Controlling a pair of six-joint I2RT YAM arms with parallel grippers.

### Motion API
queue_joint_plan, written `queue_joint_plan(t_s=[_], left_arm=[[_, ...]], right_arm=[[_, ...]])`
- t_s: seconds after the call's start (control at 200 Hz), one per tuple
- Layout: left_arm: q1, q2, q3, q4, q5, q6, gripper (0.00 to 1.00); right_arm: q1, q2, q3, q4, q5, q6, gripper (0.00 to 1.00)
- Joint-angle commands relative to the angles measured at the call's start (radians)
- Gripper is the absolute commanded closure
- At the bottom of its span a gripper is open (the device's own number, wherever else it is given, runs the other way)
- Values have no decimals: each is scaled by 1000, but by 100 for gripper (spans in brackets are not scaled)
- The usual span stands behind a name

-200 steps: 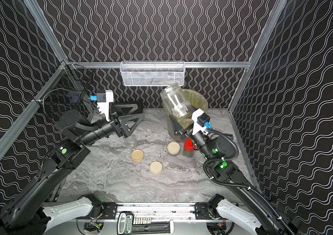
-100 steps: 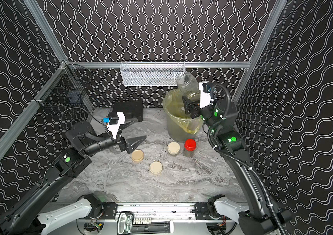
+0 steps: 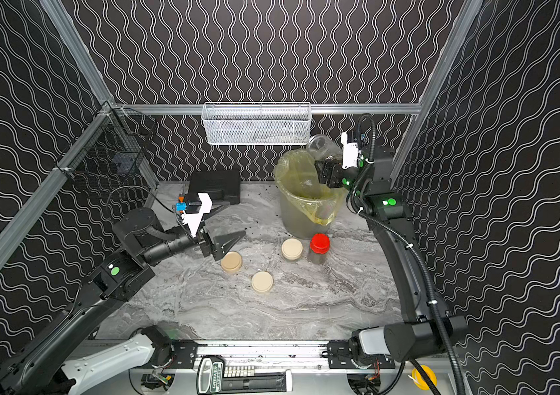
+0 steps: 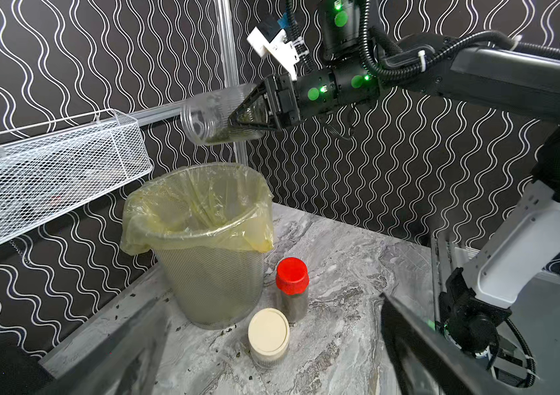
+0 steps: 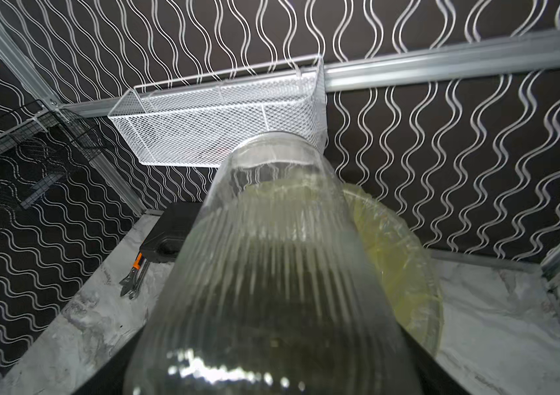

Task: Empty moldy tea leaves from jars
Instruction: Pour the moldy tea leaves from the jar into the trash bin.

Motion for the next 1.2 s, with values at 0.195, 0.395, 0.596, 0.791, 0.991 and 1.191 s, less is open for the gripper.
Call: queue_joint_plan(t_s=[0.195, 0.395, 0.596, 0.791, 0.991, 1.191], left_arm=[[2, 14, 8, -3, -34, -6, 1], [1, 31, 13, -5, -46, -27, 1], [2, 34, 13, -11, -59, -24, 1], [2, 41, 15, -14, -64, -22, 1], [2, 42, 12, -11, -64, -23, 1], [2, 47, 13, -12, -58, -24, 1]], right_arm=[[-12, 64, 15, -30, -75, 82, 69], [-13, 79, 13, -19, -72, 150, 69], [-12, 68, -26, 33, -68, 318, 66], [-11, 49, -66, 100, -60, 503, 68], [-4, 49, -57, 104, -47, 621, 67], [4, 54, -37, 34, 87, 742, 79]])
